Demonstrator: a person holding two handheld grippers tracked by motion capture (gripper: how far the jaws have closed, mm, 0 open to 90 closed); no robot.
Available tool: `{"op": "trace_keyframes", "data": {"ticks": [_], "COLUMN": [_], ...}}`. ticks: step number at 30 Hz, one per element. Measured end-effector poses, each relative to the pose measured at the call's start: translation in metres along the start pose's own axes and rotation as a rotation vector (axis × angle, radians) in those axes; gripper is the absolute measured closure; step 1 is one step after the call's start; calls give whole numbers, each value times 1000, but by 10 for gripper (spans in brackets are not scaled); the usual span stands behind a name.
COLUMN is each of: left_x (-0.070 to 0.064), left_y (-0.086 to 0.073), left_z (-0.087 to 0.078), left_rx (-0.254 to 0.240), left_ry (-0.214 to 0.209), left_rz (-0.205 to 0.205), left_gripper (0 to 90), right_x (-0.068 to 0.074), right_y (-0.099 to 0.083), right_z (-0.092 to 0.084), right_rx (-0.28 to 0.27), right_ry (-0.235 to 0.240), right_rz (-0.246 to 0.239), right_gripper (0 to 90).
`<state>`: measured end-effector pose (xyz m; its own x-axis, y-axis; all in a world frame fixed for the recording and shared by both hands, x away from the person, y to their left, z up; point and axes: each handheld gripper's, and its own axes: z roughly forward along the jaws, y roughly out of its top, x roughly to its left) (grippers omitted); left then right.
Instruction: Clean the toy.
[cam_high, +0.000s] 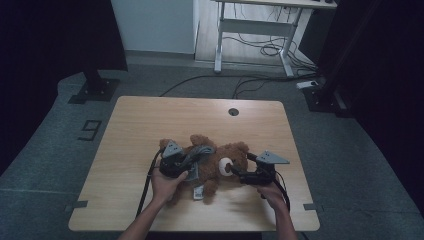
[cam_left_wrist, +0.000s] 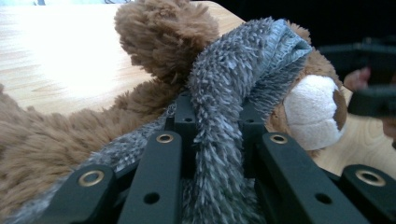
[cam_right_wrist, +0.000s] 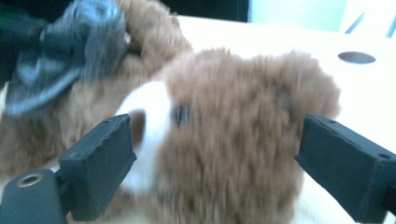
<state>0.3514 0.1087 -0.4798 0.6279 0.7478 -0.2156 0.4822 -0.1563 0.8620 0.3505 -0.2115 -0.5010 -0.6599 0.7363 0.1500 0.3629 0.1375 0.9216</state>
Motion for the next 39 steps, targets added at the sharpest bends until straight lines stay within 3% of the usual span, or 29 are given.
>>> {"op": "trace_keyframes", "data": {"ticks": [7, 8, 13, 17, 23, 31, 36, 39], "left_x": [-3, -3, -5, -7, -9, -10, -9, -9], "left_y": [-8, -9, -11, -13, -16, -19, -20, -20], "left_z": [-5, -6, -7, -9, -10, -12, -13, -13], "left_rx": [-22, -27, -25, -31, -38, -36, -36, -33], "left_ry": [-16, -21, -34, -35, -31, -39, -46, -52], "left_rz": [-11, -17, -14, -7, -4, -6, -13, -20], "left_gripper": [759, 759, 758, 758, 758, 758, 759, 759], "right_x": [3, 2, 0, -2, 8, 9, 15, 13], "right_y": [26, 31, 24, 17, 18, 12, 15, 15], "right_z": [19, 29, 38, 35, 28, 23, 17, 15], "right_rx": [60, 104, 147, 143, 119, 97, 102, 126], "right_ry": [-45, -59, -67, -62, -126, -152, -171, -162], "right_rz": [3, 11, 52, 67, -2, 42, 15, 57], "right_gripper": [32, 1, 0, 0, 0, 0, 0, 0]}}
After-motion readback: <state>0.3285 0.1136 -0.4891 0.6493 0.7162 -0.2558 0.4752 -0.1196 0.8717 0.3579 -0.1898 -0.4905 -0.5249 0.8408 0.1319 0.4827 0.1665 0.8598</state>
